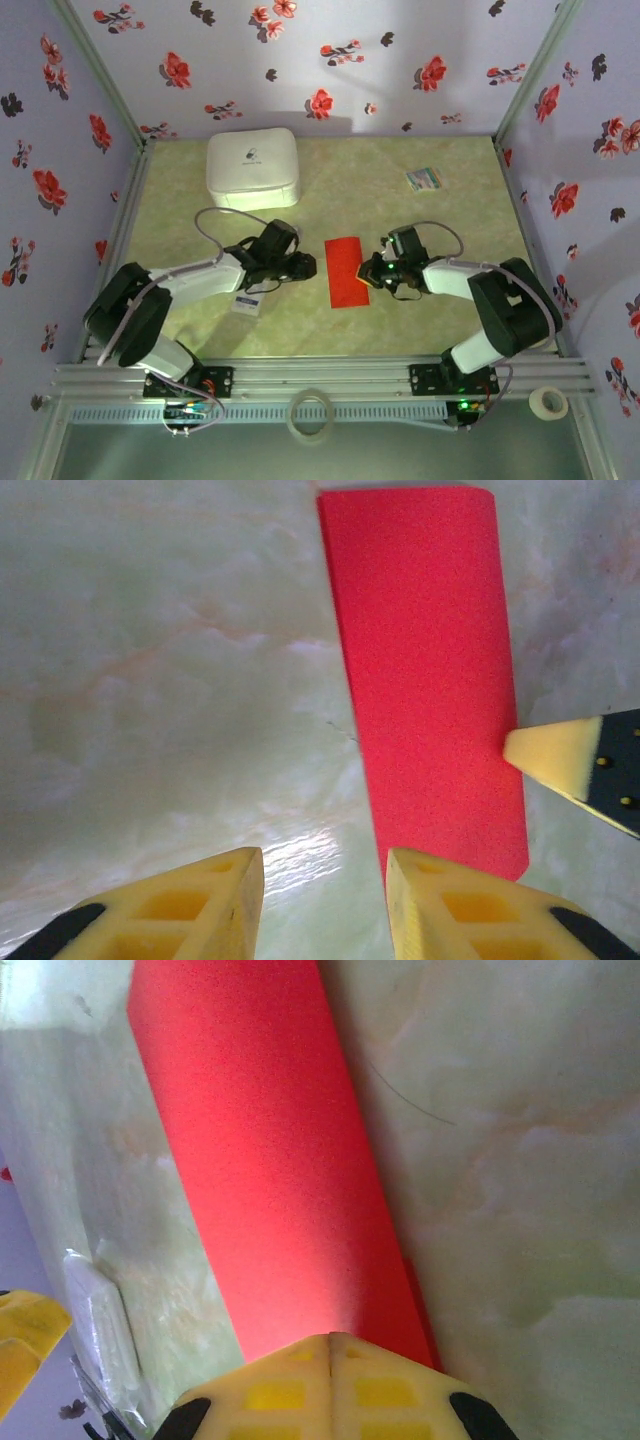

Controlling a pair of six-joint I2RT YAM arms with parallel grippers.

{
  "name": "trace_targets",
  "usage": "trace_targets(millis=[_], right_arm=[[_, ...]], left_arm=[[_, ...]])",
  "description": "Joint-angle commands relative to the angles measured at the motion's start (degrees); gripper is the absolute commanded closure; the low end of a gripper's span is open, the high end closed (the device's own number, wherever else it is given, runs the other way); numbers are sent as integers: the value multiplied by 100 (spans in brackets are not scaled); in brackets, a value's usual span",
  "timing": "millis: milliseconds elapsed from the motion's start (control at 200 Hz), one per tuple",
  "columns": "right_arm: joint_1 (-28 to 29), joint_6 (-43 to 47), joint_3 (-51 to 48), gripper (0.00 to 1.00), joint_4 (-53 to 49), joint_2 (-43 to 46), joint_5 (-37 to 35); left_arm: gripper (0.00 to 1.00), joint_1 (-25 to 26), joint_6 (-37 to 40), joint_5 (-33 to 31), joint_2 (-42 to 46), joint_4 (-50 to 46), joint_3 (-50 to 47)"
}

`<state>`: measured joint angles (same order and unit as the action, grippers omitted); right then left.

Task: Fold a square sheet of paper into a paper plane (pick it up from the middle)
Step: Third fold the triangle at the center of the table.

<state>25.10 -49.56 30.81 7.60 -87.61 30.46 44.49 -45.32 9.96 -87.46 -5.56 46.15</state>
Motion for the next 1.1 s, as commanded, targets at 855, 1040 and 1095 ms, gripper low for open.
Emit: trace_targets(millis=[855, 1040, 1095], right_arm=[[3, -528, -329, 100, 528, -547, 105], [4, -598, -345, 100, 611, -563, 121], [4, -601, -345, 100, 611, -570, 120]], left_arm=[[68, 50, -711, 827, -1553, 784, 632], [71, 57, -733, 883, -1638, 885, 615], [71, 59, -747, 907, -1667, 920, 619]])
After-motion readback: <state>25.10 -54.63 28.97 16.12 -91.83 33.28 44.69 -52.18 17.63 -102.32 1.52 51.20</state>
